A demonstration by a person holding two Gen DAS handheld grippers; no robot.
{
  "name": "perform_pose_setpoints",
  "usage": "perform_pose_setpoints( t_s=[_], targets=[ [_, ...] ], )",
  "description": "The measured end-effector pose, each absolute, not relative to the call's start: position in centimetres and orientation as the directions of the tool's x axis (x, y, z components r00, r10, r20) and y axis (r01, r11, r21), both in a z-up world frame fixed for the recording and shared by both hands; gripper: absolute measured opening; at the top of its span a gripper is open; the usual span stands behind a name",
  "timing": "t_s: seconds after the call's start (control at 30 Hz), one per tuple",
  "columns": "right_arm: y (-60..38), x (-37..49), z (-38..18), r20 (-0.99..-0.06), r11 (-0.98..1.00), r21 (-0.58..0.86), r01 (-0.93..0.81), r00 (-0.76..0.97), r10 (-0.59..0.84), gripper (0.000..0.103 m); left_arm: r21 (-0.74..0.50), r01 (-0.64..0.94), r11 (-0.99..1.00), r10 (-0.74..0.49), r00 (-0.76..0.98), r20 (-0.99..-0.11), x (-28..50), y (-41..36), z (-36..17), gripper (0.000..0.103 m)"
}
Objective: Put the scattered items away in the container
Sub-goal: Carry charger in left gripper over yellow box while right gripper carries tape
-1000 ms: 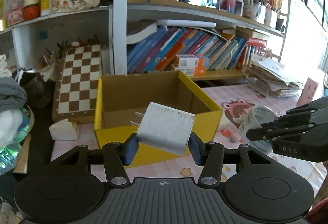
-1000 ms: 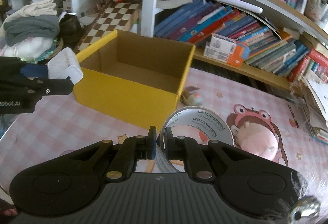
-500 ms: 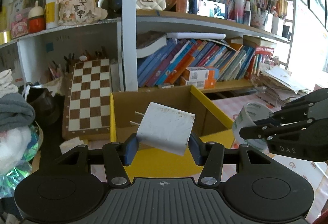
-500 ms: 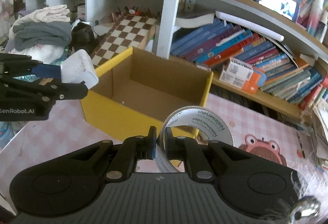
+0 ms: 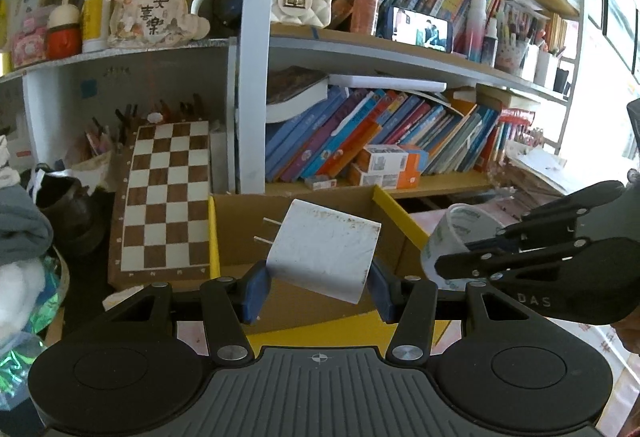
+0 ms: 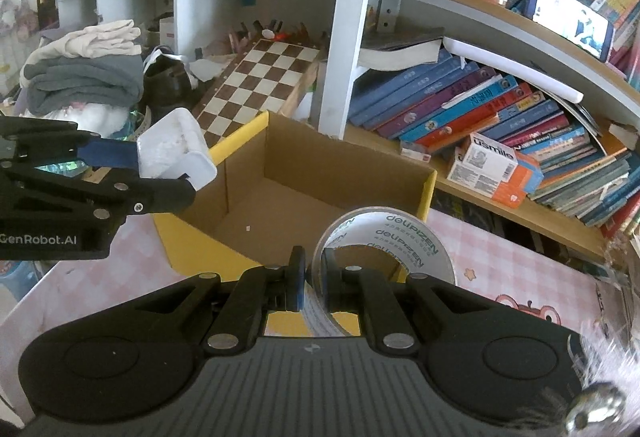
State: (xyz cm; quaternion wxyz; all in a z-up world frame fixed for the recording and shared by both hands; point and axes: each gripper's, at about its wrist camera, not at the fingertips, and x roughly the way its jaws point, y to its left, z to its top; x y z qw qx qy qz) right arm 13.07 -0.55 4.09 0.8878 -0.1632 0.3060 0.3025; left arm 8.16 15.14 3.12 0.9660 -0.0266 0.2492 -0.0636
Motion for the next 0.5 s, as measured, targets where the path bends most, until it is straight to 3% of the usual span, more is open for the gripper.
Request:
perform_pose_setpoints(
  t_s=[0.5],
  targets=[
    [1.1, 16.1, 4.1, -0.640, 0.735, -0.092, -0.672, 0.605, 0.474, 0.008, -0.054, 0.108, 0.993, -0.121, 0.850, -0.513, 11.0, 15.5, 2.3, 0.051]
  ],
)
